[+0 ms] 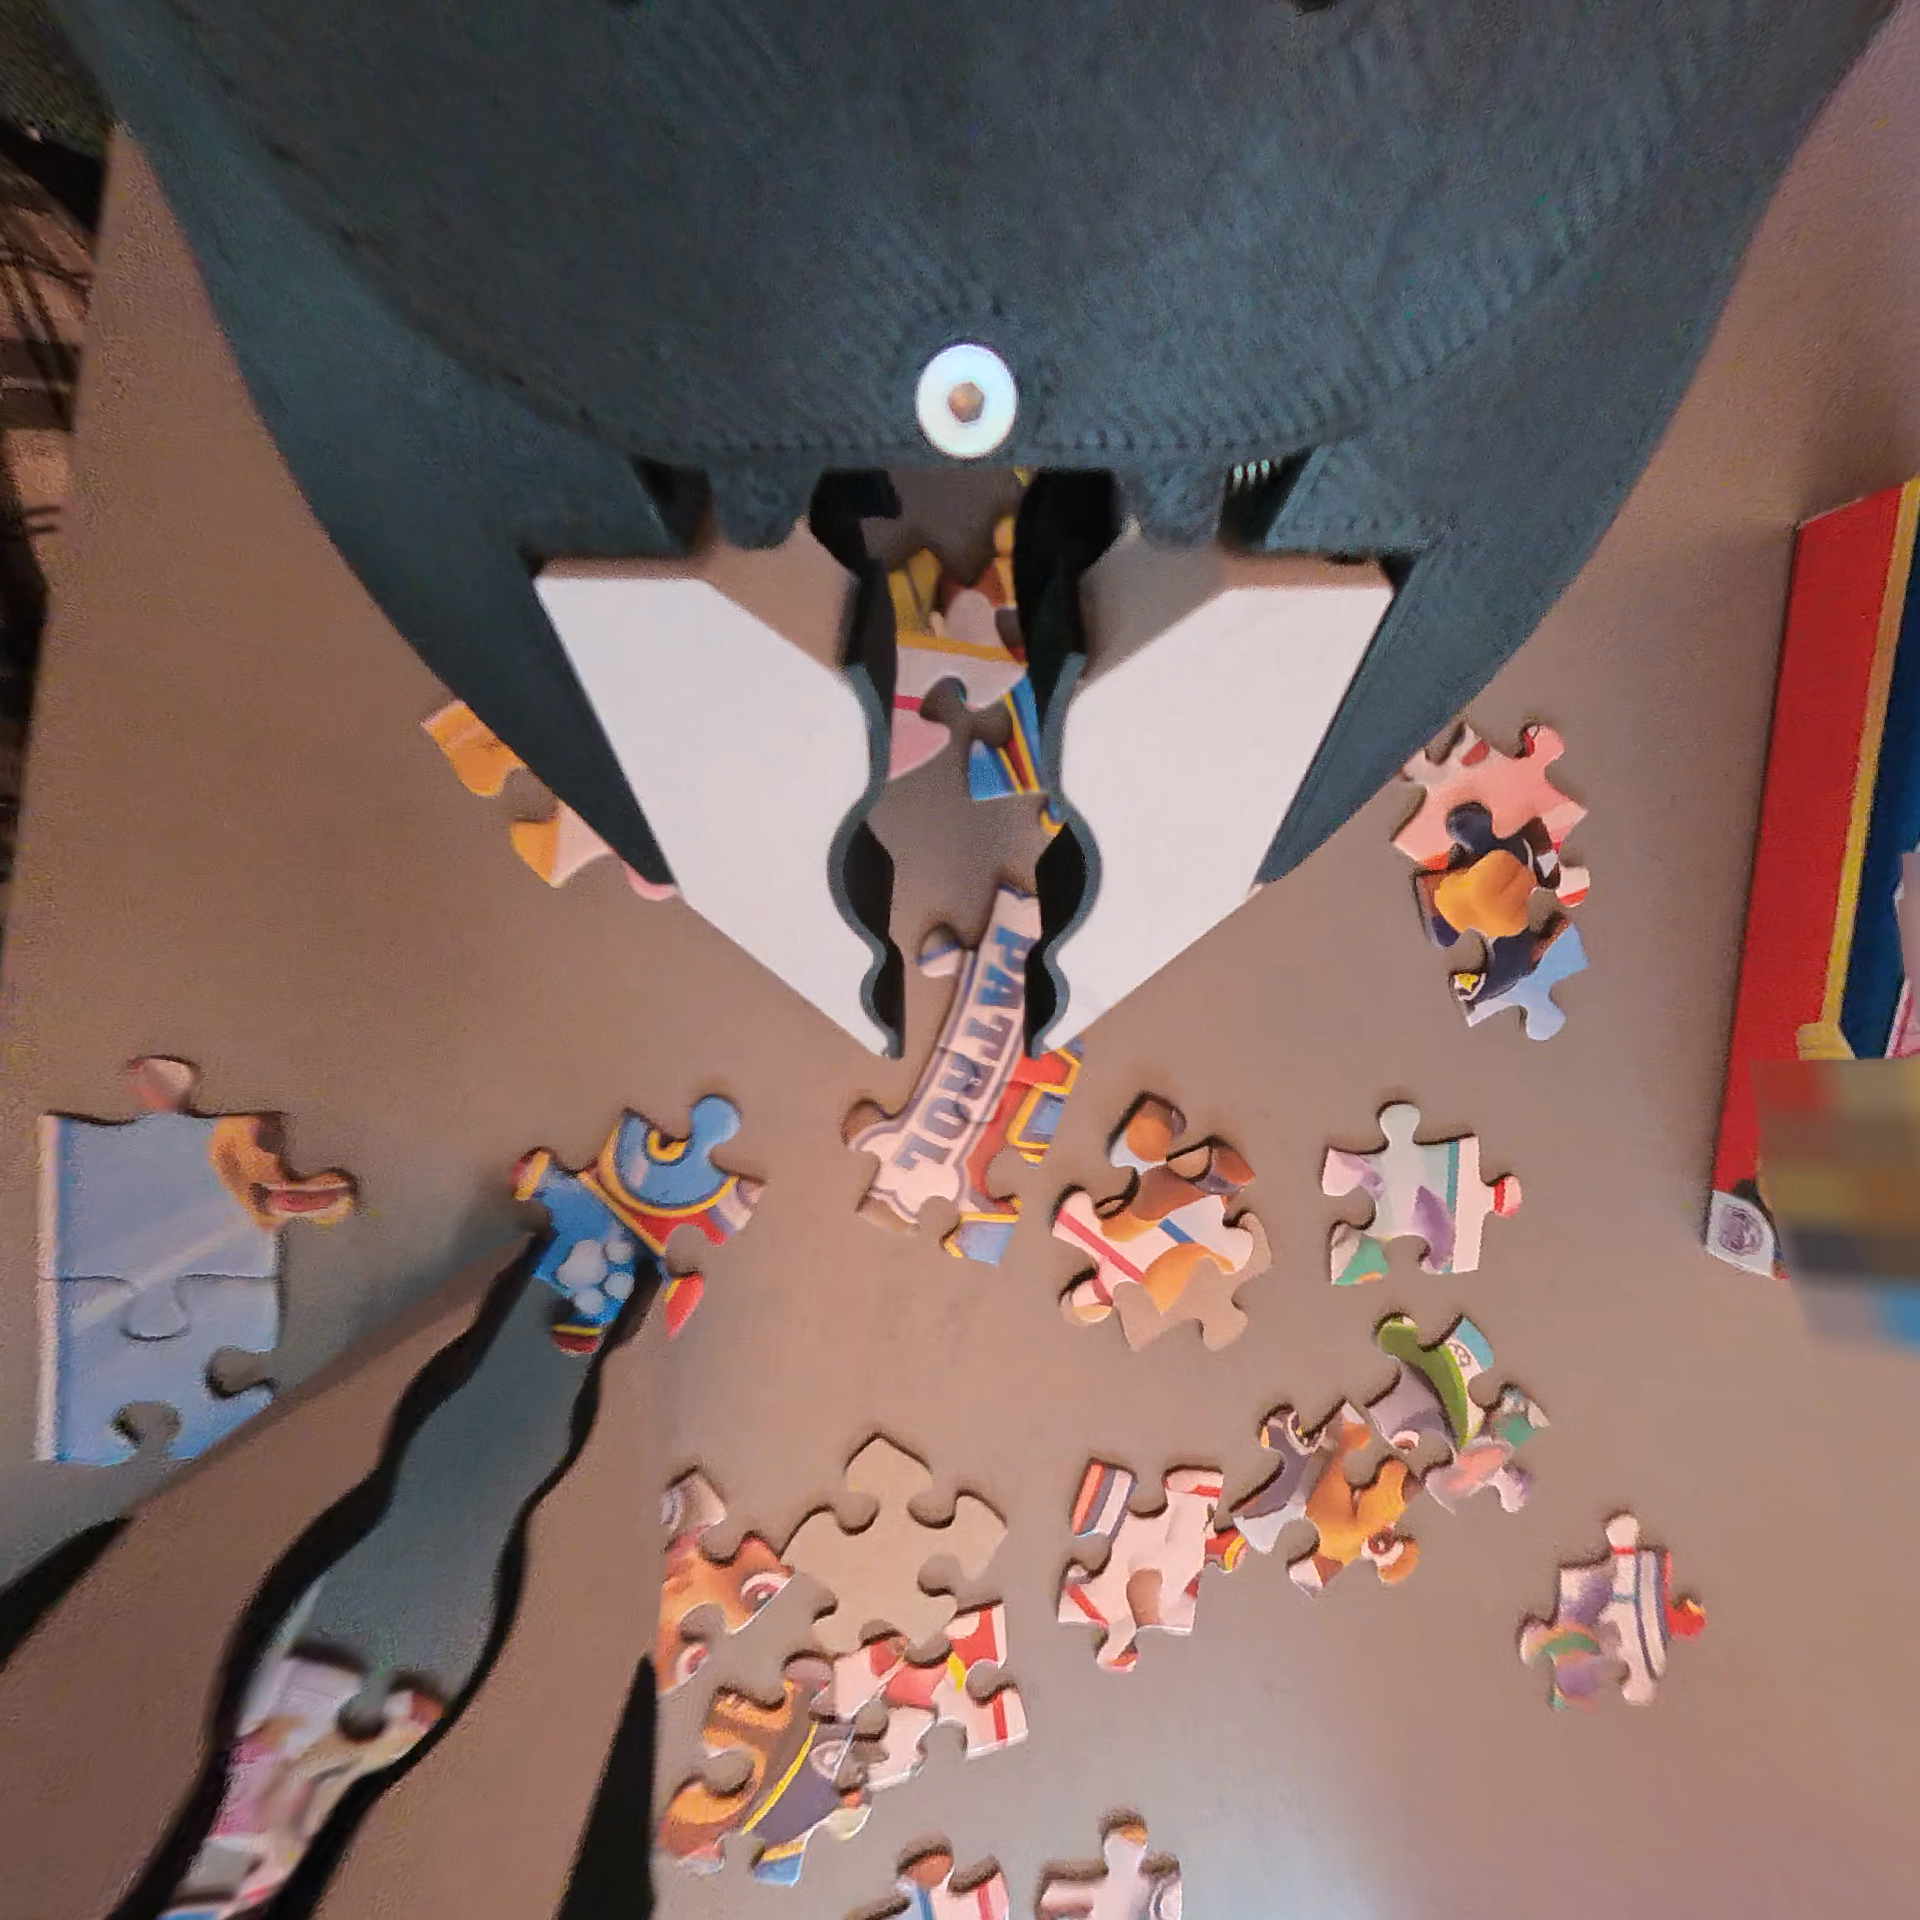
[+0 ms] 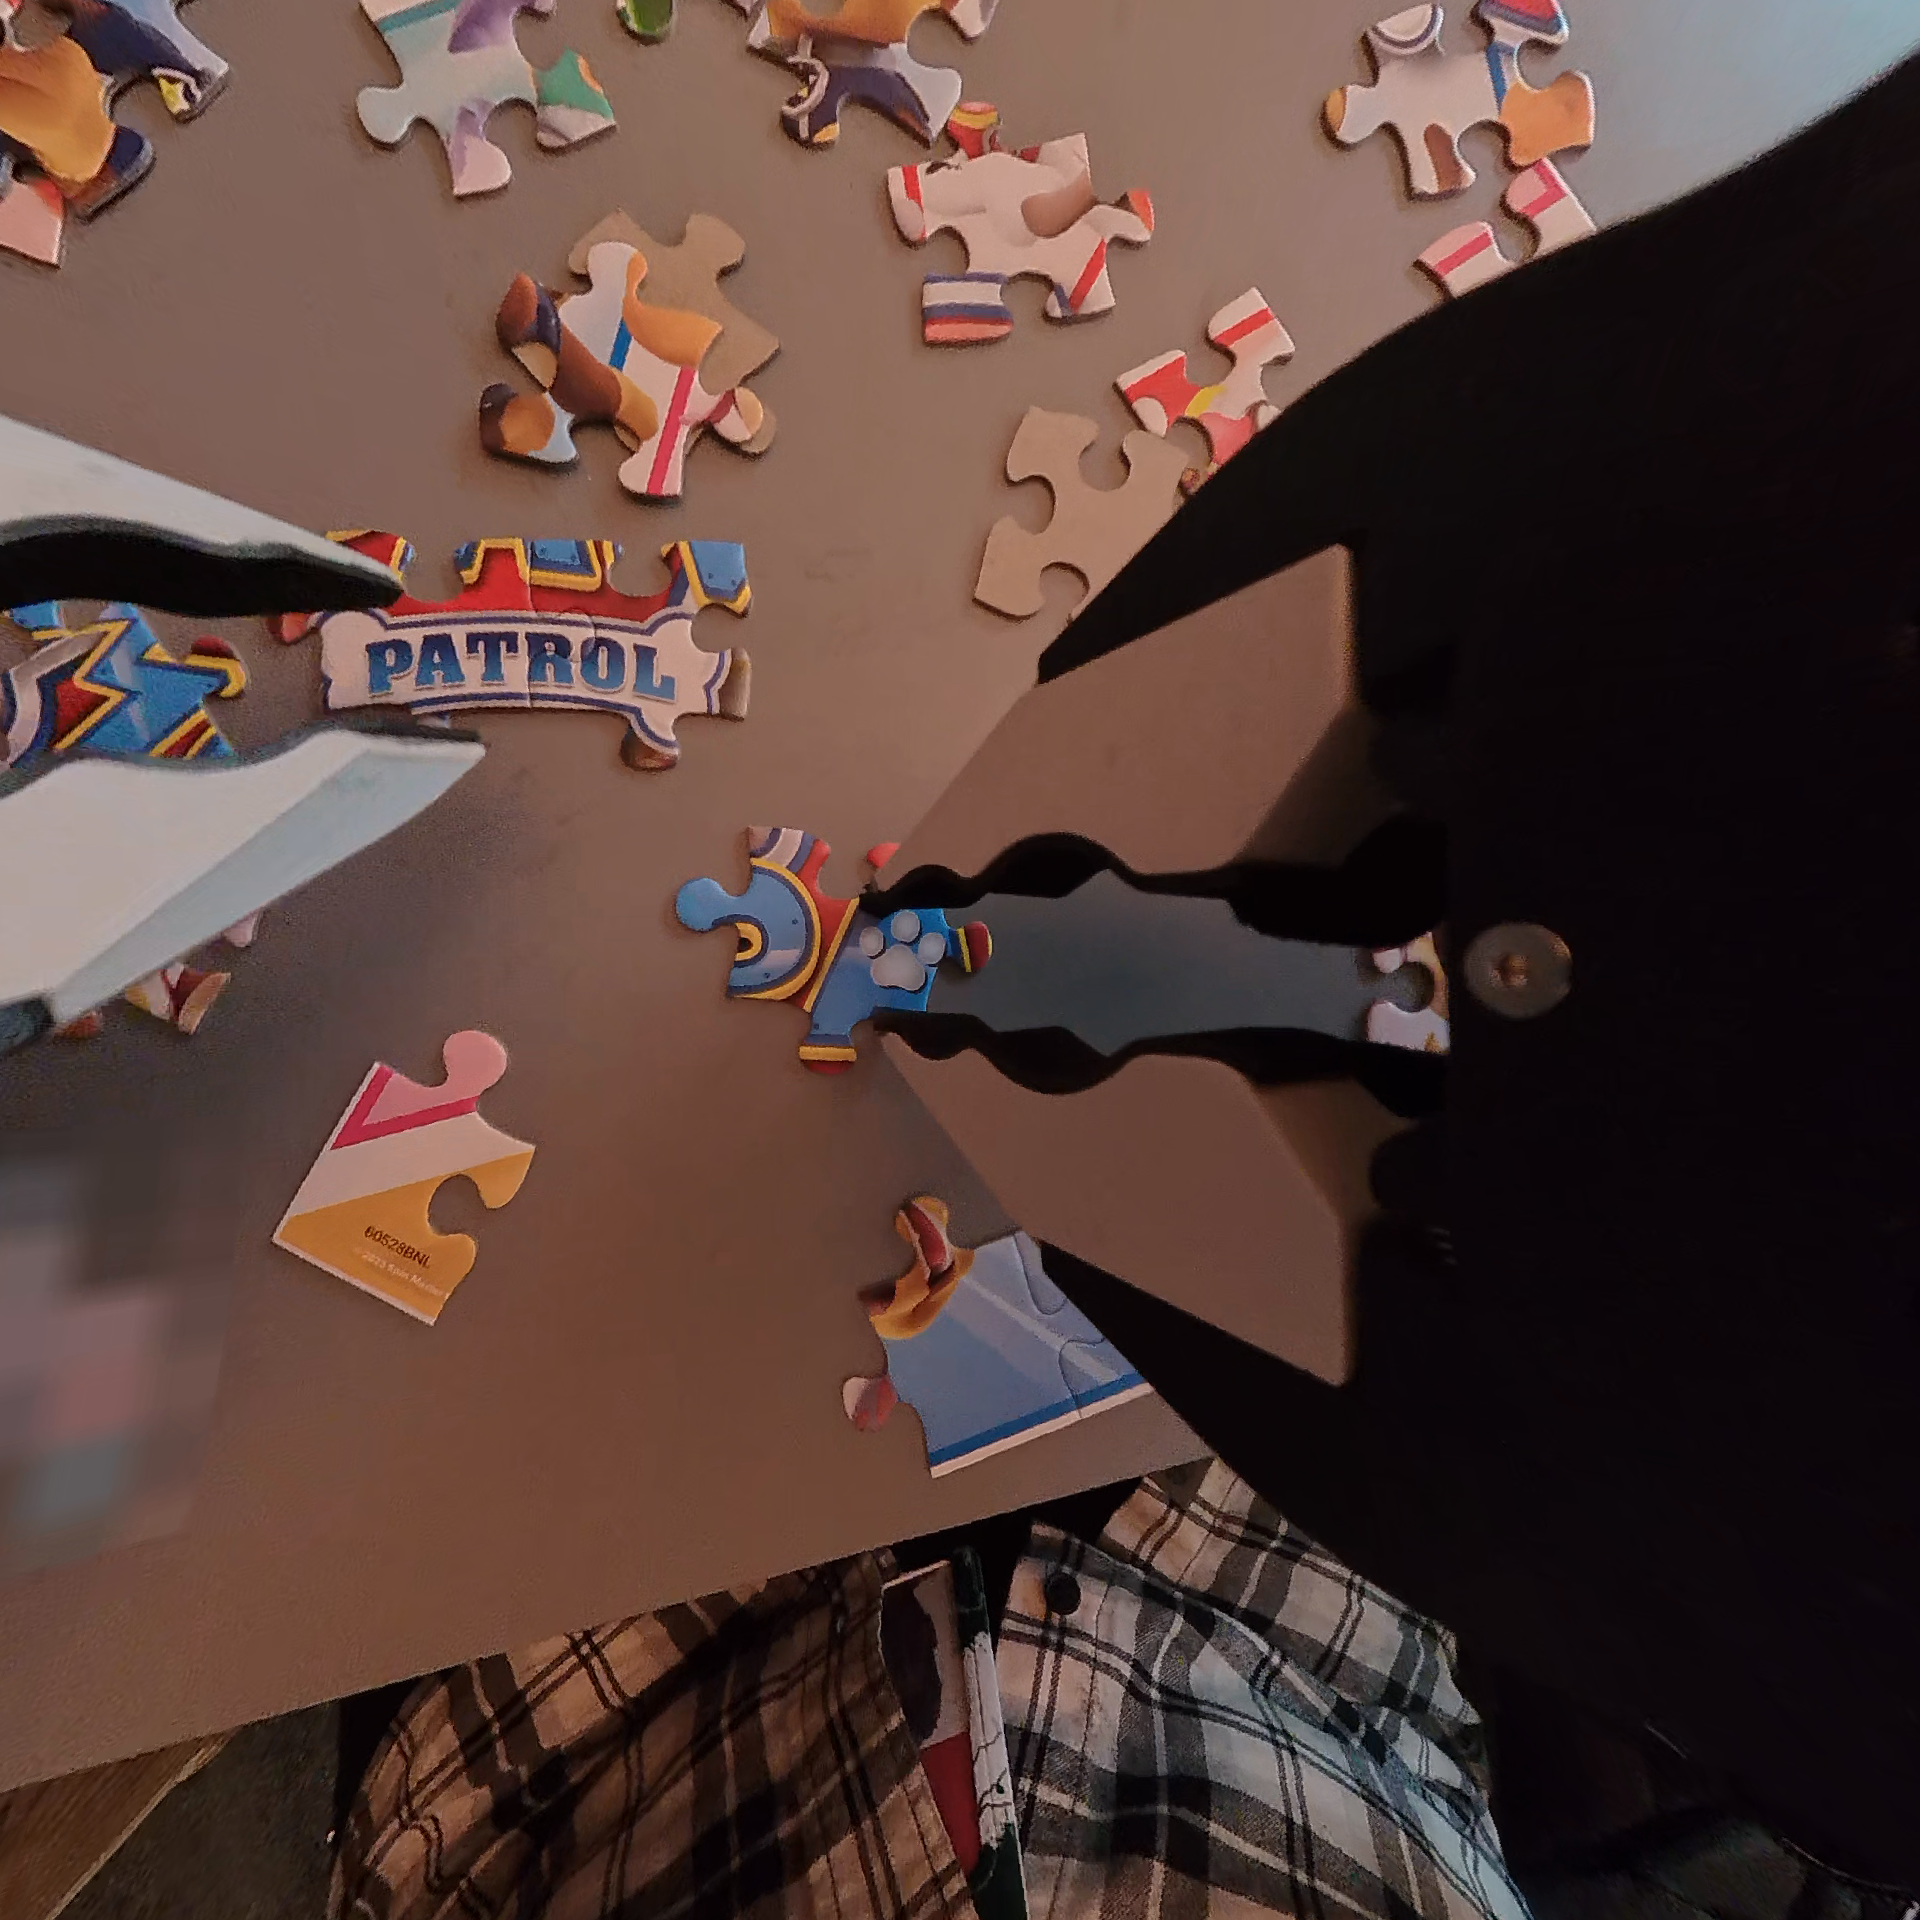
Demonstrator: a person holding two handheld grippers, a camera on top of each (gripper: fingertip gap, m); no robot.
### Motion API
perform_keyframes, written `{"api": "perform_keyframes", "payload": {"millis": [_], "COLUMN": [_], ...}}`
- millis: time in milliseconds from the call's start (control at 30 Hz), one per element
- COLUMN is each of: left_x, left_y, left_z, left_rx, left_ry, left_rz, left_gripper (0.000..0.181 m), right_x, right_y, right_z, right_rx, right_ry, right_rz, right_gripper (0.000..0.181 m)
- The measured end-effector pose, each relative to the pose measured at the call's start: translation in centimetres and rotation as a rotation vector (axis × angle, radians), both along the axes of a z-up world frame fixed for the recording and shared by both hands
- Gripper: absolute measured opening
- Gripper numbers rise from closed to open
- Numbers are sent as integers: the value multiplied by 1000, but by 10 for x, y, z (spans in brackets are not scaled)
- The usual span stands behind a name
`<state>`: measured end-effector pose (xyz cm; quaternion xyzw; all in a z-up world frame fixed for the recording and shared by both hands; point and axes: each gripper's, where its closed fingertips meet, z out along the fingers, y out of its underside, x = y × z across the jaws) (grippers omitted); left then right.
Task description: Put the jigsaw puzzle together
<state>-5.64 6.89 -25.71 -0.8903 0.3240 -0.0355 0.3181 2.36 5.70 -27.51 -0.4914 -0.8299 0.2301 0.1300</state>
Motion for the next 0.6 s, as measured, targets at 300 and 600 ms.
{"api": "perform_keyframes", "payload": {"millis": [300, 600], "left_x": [1, 22], "left_y": [1, -14], "left_z": [-17, -17], "left_rx": [-163, -227], "left_ry": [-101, -200], "left_rz": [44, 2], "left_gripper": [9, 0], "right_x": [5, 3], "right_y": [19, 44], "right_z": [0, 0], "right_rx": [4, 42], "right_ry": [4, -6], "right_rz": [-27, -41], "right_gripper": [18, 17]}}
